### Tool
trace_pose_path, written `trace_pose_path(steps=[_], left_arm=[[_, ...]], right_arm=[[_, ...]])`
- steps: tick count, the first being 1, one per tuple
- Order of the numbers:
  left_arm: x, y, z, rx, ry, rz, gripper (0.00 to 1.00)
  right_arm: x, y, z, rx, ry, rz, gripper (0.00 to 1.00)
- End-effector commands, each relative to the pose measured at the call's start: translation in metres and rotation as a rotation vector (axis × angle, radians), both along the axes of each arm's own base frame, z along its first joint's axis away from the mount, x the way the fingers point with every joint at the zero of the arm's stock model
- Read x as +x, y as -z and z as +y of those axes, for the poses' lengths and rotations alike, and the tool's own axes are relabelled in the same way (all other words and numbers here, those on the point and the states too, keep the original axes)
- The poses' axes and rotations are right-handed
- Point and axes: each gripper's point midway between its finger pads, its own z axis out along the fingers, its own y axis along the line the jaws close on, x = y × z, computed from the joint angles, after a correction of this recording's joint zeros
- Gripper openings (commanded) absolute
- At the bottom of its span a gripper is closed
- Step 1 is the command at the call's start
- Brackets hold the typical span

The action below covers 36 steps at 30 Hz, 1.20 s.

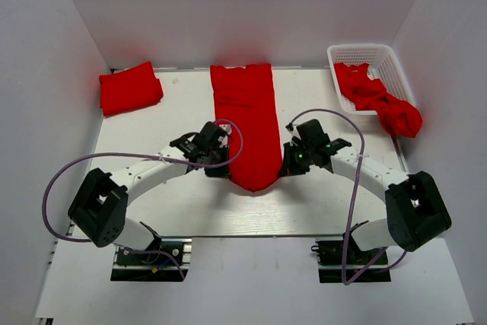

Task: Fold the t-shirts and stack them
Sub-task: Grab the bottom of the folded rectangular tshirt with both arms, then fold the folded rectangular tshirt in 1/3 of the way

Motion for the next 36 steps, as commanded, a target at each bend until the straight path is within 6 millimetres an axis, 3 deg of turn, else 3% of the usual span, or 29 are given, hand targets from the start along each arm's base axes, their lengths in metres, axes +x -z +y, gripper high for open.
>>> trace_pose_path(steps=[1,5,6,7,9,15,16,17,19,20,24,26,28,35,36], left_arm=[[0.04,-0.036,-0.006,-0.005,-0.084,-0.114,0.0],[0.077,-0.046,0.011,0.055,-0.204,-0.147,0.0],[0.088,-0.052,0.012,0.059,-0.225,-0.16,0.0],[0.093,-0.051,0.015,0.063,-0.246,-0.148,0.0],[0.112,-0.05,0.023,0.067,-0.289,-0.146,0.0],[0.157,-0.053,0.044,0.063,-0.352,-0.182,0.0],[0.164,-0.054,0.041,0.059,-0.342,-0.2,0.0],[0.176,-0.062,0.039,0.027,-0.338,-0.226,0.0],[0.188,-0.058,0.037,0.025,-0.311,-0.243,0.0],[0.198,-0.065,0.036,0.008,-0.307,-0.263,0.0],[0.221,-0.059,0.036,0.021,-0.297,-0.27,0.0],[0.233,-0.061,0.038,0.009,-0.281,-0.279,0.0],[0.239,-0.049,0.038,0.014,-0.273,-0.259,0.0],[0.261,-0.043,0.048,-0.007,-0.291,-0.273,0.0],[0.268,-0.05,0.049,-0.025,-0.286,-0.296,0.0]], right_arm=[[0.041,-0.038,0.008,0.004,0.019,-0.152,0.0],[0.074,-0.05,0.008,-0.038,0.069,-0.205,0.0],[0.081,-0.042,0.009,-0.055,0.076,-0.192,0.0],[0.097,-0.06,0.013,-0.032,0.088,-0.231,0.0],[0.112,-0.066,0.018,-0.031,0.096,-0.244,0.0],[0.164,-0.069,0.013,-0.058,0.151,-0.262,0.0],[0.168,-0.057,0.015,-0.068,0.14,-0.241,0.0],[0.183,-0.071,0.016,-0.049,0.153,-0.272,0.0],[0.197,-0.066,0.021,-0.042,0.144,-0.266,0.0],[0.206,-0.074,0.02,-0.031,0.155,-0.282,0.0],[0.229,-0.077,0.024,-0.024,0.136,-0.294,0.0],[0.235,-0.065,0.021,-0.036,0.118,-0.279,0.0],[0.242,-0.072,0.024,-0.03,0.106,-0.296,0.0],[0.265,-0.062,0.028,-0.004,0.061,-0.278,0.0],[0.268,-0.062,0.025,-0.003,0.068,-0.277,0.0]])
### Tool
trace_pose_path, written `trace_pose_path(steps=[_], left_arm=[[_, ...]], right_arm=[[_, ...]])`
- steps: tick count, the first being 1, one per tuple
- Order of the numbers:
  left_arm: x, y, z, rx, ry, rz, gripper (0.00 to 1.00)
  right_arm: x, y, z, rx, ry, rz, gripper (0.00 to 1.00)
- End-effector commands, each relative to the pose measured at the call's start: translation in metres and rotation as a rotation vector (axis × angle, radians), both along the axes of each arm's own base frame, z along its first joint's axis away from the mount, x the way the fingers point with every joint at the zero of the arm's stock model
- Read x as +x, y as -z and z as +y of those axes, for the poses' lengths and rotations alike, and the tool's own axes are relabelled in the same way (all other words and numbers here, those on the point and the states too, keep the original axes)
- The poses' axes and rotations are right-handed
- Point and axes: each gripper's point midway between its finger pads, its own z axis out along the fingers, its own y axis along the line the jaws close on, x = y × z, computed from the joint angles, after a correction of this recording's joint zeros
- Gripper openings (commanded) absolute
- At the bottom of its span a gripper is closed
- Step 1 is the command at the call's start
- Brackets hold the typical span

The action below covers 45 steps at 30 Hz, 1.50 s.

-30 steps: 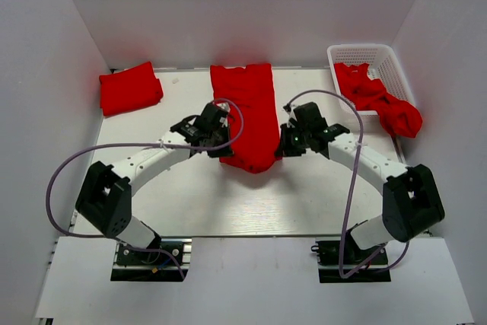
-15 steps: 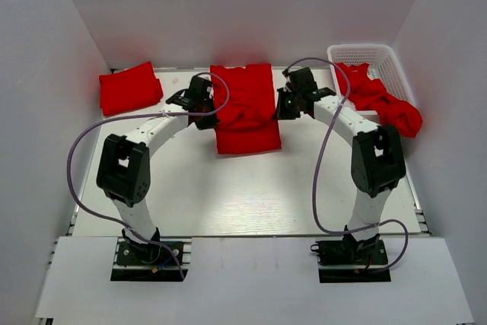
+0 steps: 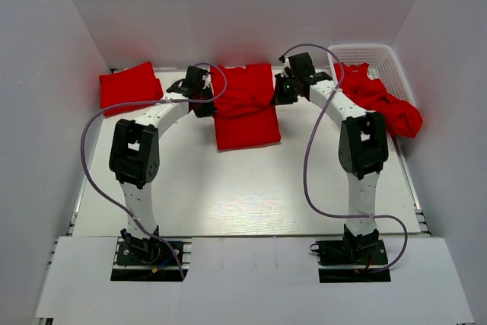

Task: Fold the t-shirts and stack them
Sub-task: Fold the folded rectangular tshirt in 1/3 of the way, then grab one side of the 2/3 rectangular tshirt with both arms

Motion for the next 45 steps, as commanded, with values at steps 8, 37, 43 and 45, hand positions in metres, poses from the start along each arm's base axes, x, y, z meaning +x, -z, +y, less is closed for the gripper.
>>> trace_pose_path(steps=[8,37,43,45], left_arm=[[0.041,-0.01,-0.014,-0.066,0.092,-0.091,0.0],[0.088,-0.049,0.027,-0.03,0.037,-0.171,1.0],[0.012,-0.031,0.017,-0.034,0.124,-0.075,1.0],[-0.012,-0.011,0.009,-0.046,0.149,-0.044,1.0]], right_arm=[[0.026,0.006,0.003,0.045,-0.038,0.01,0.0],[0.075,-0.043,-0.004,0.249,0.046,-0.14,0.9],[0.01,-0.026,-0.019,0.183,0.023,-0.058,0.9],[-0.018,-0.001,-0.027,0.16,0.02,0.005,0.9]])
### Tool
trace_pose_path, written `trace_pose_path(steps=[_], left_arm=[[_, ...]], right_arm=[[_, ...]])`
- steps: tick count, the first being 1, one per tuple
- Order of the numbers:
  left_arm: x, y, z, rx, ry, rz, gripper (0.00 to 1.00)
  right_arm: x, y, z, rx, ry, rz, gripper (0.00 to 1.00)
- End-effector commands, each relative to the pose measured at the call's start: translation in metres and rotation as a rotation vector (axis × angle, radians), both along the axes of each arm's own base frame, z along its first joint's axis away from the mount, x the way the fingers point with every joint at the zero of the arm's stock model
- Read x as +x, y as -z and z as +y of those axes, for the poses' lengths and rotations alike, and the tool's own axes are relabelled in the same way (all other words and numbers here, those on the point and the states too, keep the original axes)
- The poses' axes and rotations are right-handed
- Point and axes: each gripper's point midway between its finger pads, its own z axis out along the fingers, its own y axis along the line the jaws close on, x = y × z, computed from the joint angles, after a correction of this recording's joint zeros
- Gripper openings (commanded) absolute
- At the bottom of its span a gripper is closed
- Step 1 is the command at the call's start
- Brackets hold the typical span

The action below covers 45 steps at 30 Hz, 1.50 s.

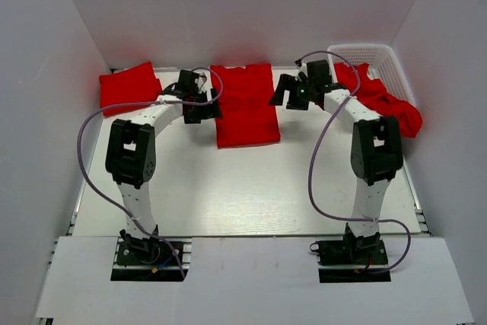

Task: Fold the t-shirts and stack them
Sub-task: Grab one side of the 2/3 rectangular tshirt with both arms

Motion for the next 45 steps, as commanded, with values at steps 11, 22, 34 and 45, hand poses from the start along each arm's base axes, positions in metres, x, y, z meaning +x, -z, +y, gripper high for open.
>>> trace_pose_path(steps=[11,22,34,45], left_arm=[[-0.073,0.019,-0.04,-0.018,0.158,0.032,1.0],[-0.092,0.064,-0.042,0.005,0.166,0.135,0.79],[-0.111,0.082,-0.041,0.023,0.169,0.172,0.48],[-0.131,0.067,-0.039,0.016,0.186,0.185,0.16]], right_arm=[[-0.087,0.055,-0.013,-0.033,-0.057,0.144,0.9],[-0.101,0.089,-0.006,-0.008,-0.085,0.229,0.64],[-0.108,0.119,-0.002,0.006,-0.083,0.279,0.28],[-0.118,0.111,-0.012,-0.047,-0.063,0.15,0.0]])
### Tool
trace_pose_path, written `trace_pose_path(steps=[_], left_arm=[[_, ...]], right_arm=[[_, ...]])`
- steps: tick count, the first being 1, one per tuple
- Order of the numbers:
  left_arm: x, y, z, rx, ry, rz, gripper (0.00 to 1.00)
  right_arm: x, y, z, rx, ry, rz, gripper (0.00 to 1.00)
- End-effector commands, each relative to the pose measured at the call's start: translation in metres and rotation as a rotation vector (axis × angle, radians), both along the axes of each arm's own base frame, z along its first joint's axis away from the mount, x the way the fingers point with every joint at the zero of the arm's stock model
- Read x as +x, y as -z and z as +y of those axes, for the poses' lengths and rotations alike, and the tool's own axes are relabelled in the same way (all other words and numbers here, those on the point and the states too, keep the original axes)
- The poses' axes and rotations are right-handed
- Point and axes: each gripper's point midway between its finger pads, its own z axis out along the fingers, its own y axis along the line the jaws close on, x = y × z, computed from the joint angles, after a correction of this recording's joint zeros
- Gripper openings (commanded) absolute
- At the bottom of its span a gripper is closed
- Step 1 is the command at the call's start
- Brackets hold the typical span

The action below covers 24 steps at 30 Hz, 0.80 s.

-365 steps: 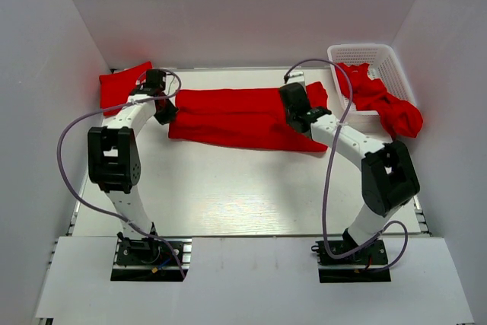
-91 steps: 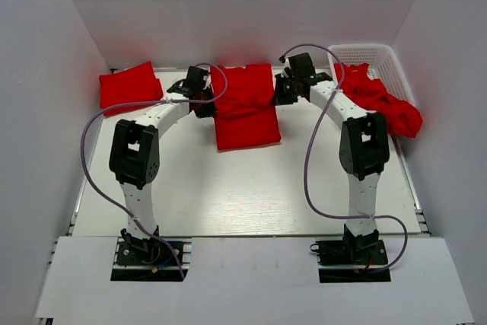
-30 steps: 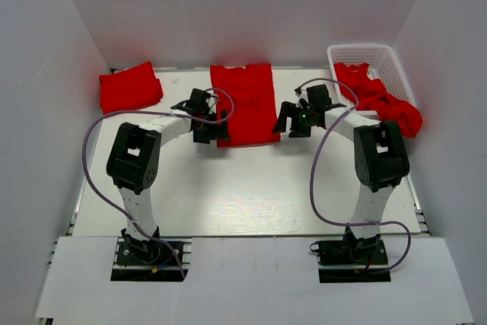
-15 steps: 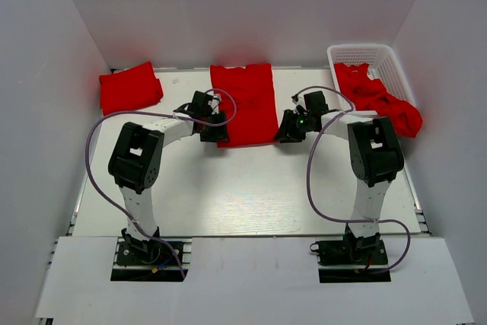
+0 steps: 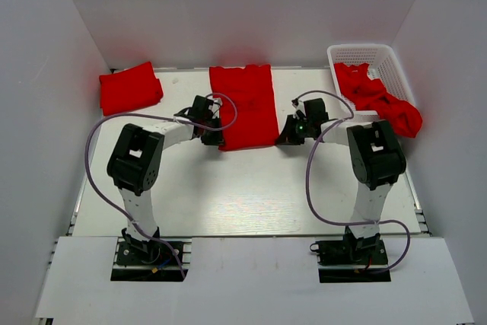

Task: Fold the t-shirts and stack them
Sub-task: Grab one side of the 2/3 rectangular tshirt with both arms, then fold the long partially folded tshirt into a neat square

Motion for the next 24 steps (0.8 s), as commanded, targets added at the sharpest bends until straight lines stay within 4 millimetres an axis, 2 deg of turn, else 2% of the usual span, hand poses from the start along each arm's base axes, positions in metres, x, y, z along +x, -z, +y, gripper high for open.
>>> trace_pose_path(steps=[1,2,3,4,5,6,8,9,10,11,12,14,15,17,18,20,21,22,23,24], left_arm=[[-0.051,0.007,0.011,0.049,0.035,0.125,0.14],[-0.054,0.0,0.009,0.036,0.043,0.127,0.14],[-0.067,-0.003,0.008,0.037,0.061,0.155,0.14],[-0.073,-0.018,0.006,0.009,0.074,0.146,0.14],[-0.084,-0.023,0.003,0.0,0.108,0.153,0.14],[-0.094,-0.03,-0.001,-0.02,0.142,0.16,0.14],[-0.116,-0.053,-0.008,-0.086,0.191,0.169,0.14],[-0.125,-0.065,-0.016,-0.127,0.236,0.165,0.14],[-0.133,-0.067,-0.012,-0.125,0.228,0.184,0.15],[-0.141,-0.078,-0.014,-0.148,0.24,0.175,0.15],[-0.145,-0.083,-0.015,-0.16,0.247,0.179,0.15],[-0.155,-0.091,-0.014,-0.177,0.247,0.215,0.15],[-0.159,-0.094,-0.014,-0.185,0.252,0.222,0.15],[-0.16,-0.108,-0.019,-0.221,0.262,0.221,0.17],[-0.156,-0.117,-0.023,-0.24,0.26,0.208,0.17],[-0.154,-0.126,-0.025,-0.243,0.262,0.201,0.17],[-0.146,-0.133,-0.027,-0.239,0.249,0.188,0.17],[-0.142,-0.135,-0.026,-0.239,0.24,0.19,0.17],[-0.137,-0.129,-0.024,-0.214,0.224,0.206,0.17],[-0.127,-0.136,-0.026,-0.224,0.209,0.192,0.17]], right_arm=[[-0.018,-0.001,-0.01,-0.068,-0.01,-0.052,0.0],[-0.023,-0.002,-0.011,-0.071,-0.019,-0.058,0.0],[-0.032,-0.01,-0.014,-0.073,-0.021,-0.082,0.0],[-0.051,-0.011,-0.019,-0.076,-0.023,-0.077,0.0],[-0.058,-0.013,-0.02,-0.08,-0.037,-0.084,0.0],[-0.069,-0.033,-0.021,-0.061,-0.044,-0.122,0.0],[-0.097,-0.026,-0.028,-0.091,-0.054,-0.06,0.0],[-0.1,-0.049,-0.027,-0.067,-0.047,-0.119,0.0],[-0.119,-0.038,-0.032,-0.085,-0.051,-0.073,0.0],[-0.124,-0.039,-0.035,-0.089,-0.028,-0.056,0.0],[-0.125,-0.062,-0.034,-0.06,-0.013,-0.117,0.0],[-0.136,-0.065,-0.038,-0.068,0.017,-0.088,0.0],[-0.136,-0.083,-0.038,-0.041,0.034,-0.13,0.0],[-0.137,-0.094,-0.041,-0.044,0.066,-0.131,0.0],[-0.134,-0.108,-0.041,-0.031,0.072,-0.165,0.0],[-0.134,-0.113,-0.041,-0.037,0.075,-0.161,0.0],[-0.13,-0.118,-0.039,-0.04,0.071,-0.158,0.0],[-0.124,-0.127,-0.038,-0.035,0.069,-0.177,0.0],[-0.12,-0.125,-0.036,-0.039,0.064,-0.165,0.0],[-0.11,-0.138,-0.033,-0.028,0.069,-0.196,0.0]])
